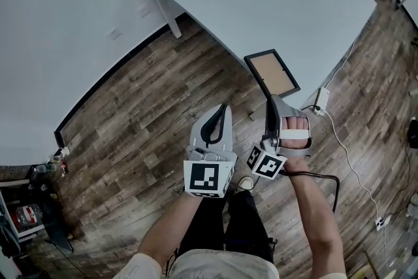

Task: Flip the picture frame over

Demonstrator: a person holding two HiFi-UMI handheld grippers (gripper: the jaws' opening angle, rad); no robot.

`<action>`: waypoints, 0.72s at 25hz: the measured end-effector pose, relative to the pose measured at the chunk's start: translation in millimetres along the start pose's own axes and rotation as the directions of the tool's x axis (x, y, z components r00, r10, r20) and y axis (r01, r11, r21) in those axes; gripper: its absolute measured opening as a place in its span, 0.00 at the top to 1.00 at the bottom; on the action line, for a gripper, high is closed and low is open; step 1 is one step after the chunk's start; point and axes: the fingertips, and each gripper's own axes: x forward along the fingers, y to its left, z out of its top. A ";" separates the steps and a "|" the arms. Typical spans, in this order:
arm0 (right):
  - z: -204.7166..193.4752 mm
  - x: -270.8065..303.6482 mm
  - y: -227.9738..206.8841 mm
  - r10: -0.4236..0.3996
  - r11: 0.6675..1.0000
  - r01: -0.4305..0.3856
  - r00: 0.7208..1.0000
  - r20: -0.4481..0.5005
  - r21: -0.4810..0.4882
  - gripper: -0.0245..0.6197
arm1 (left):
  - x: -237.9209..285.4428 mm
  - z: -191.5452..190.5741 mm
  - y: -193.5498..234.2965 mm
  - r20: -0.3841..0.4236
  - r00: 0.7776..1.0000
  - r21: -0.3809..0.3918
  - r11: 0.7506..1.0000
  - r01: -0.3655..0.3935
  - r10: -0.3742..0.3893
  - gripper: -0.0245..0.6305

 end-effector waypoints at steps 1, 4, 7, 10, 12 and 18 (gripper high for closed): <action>-0.1 -0.6 -3.7 -0.006 1.000 0.006 1.000 0.001 0.006 0.83 | -0.1 1.1 -1.2 -0.007 1.000 -0.005 1.000 0.003 -0.003 0.96; 0.0 -1.5 -16.8 -0.021 0.999 0.021 1.000 0.001 0.035 0.83 | 2.0 8.0 -2.2 0.016 1.000 -0.011 1.000 0.009 -0.009 0.96; -1.6 -3.2 -30.9 -0.033 0.996 0.033 0.999 -0.005 0.082 0.83 | 4.4 15.1 -2.5 0.026 1.000 -0.009 1.000 0.009 -0.009 0.96; -4.9 -4.7 -44.9 -0.045 0.989 0.046 0.999 -0.012 0.141 0.83 | 7.3 19.5 -3.5 0.033 0.999 -0.011 1.000 0.008 -0.007 0.96; -7.7 -6.9 -54.3 -0.049 0.981 0.051 0.999 -0.015 0.189 0.83 | 8.1 23.1 -4.9 0.037 0.999 -0.011 1.000 0.008 -0.007 0.96; -17.2 -14.7 -85.4 -0.037 0.909 0.045 0.999 -0.027 0.415 0.83 | 8.5 31.8 -4.8 0.046 0.999 -0.008 1.000 0.002 -0.001 0.96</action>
